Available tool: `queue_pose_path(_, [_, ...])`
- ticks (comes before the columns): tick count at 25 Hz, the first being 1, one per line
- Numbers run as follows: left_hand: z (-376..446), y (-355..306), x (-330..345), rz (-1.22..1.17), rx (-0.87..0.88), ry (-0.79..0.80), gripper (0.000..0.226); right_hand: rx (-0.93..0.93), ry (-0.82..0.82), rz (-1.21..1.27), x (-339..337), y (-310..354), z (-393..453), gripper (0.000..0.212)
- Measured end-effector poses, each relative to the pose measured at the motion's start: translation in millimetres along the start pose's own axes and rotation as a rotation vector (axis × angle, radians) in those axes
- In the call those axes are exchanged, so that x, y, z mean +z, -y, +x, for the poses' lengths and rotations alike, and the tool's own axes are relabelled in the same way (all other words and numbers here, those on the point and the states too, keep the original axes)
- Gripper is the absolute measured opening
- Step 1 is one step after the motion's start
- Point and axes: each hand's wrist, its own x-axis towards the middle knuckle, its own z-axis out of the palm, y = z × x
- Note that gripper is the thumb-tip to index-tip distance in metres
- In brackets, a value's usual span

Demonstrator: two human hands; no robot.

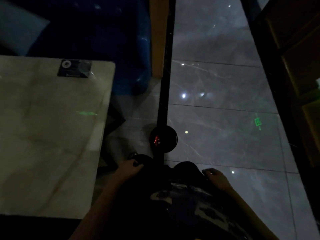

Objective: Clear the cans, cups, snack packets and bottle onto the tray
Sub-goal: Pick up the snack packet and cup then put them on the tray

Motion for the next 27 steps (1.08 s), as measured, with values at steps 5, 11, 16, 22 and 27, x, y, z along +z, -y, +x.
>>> queue_pose_path(5, [-16.7,12.3,2.1,-0.136,-0.061,-0.143,0.040,-0.136,0.160,-0.317,-1.6,45.9,18.4,0.040])
queue_pose_path(11, [-94.2,102.8,31.7,-0.449,-0.337,-0.262,0.020,-0.413,0.239,-0.480,46.7,171.1,20.4,0.035])
queue_pose_path(16, [-112.2,193.7,31.8,-0.499,-0.579,-0.146,0.035,-0.535,0.197,-0.502,96.2,281.6,21.4,0.031])
queue_pose_path(22, [-62.7,217.9,-51.4,-0.490,-0.483,-0.261,0.035,-0.422,0.180,-0.512,118.8,303.0,28.4,0.036])
queue_pose_path(27, [0.6,179.3,-155.7,-0.401,-0.270,-0.572,0.028,-0.325,0.162,-0.619,110.0,292.0,38.8,0.037])
